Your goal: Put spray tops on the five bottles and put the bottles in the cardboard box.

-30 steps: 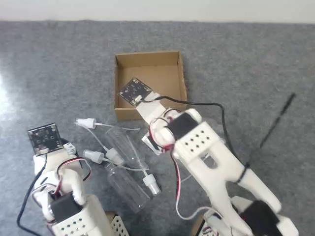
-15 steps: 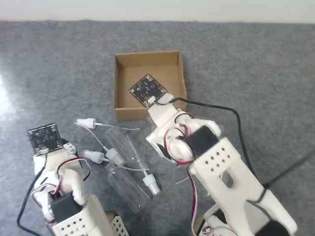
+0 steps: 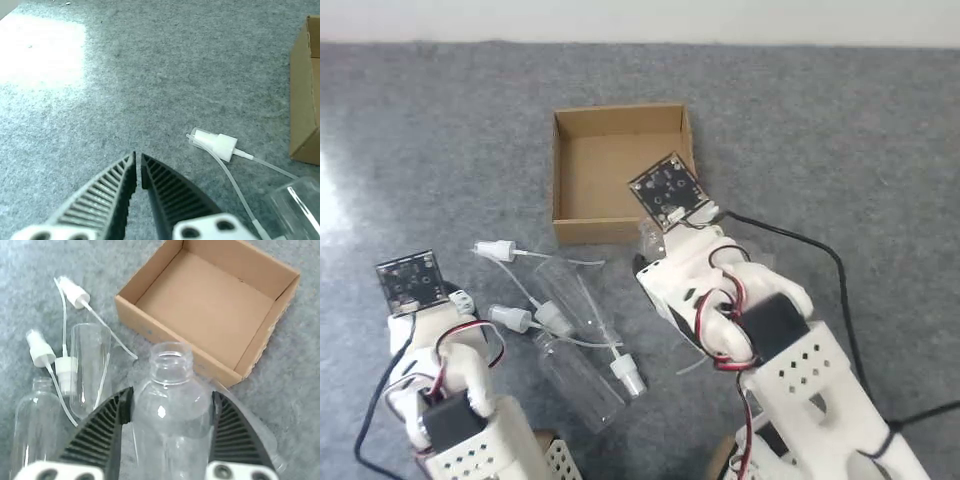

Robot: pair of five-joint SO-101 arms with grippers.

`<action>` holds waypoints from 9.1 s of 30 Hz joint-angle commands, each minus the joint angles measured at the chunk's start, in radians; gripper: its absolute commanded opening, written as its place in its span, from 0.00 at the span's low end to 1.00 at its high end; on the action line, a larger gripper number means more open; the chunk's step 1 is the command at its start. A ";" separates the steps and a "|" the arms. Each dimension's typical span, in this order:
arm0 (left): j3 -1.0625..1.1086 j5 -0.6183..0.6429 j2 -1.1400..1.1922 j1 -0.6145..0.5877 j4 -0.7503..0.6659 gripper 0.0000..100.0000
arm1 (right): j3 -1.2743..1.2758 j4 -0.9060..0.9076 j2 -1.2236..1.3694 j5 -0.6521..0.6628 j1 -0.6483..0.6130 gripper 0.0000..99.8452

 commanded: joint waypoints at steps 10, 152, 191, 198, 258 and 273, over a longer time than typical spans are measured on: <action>-0.068 0.018 -0.017 0.002 -0.020 0.01 | 0.081 -0.157 -0.047 -0.049 0.110 0.13; -1.171 0.763 1.959 0.160 0.121 0.22 | 0.117 -0.194 -0.036 -0.040 0.114 0.13; -1.664 0.651 2.320 0.109 0.522 0.22 | 0.127 -0.194 -0.036 -0.040 0.113 0.13; -1.762 0.578 2.320 0.110 0.646 0.22 | 0.127 -0.193 -0.036 -0.040 0.113 0.13; -1.067 0.080 1.906 0.057 0.121 0.34 | 0.144 -0.208 -0.038 -0.040 0.113 0.13; -1.194 0.025 1.906 -0.106 0.123 0.34 | 0.144 -0.208 -0.038 -0.040 0.113 0.13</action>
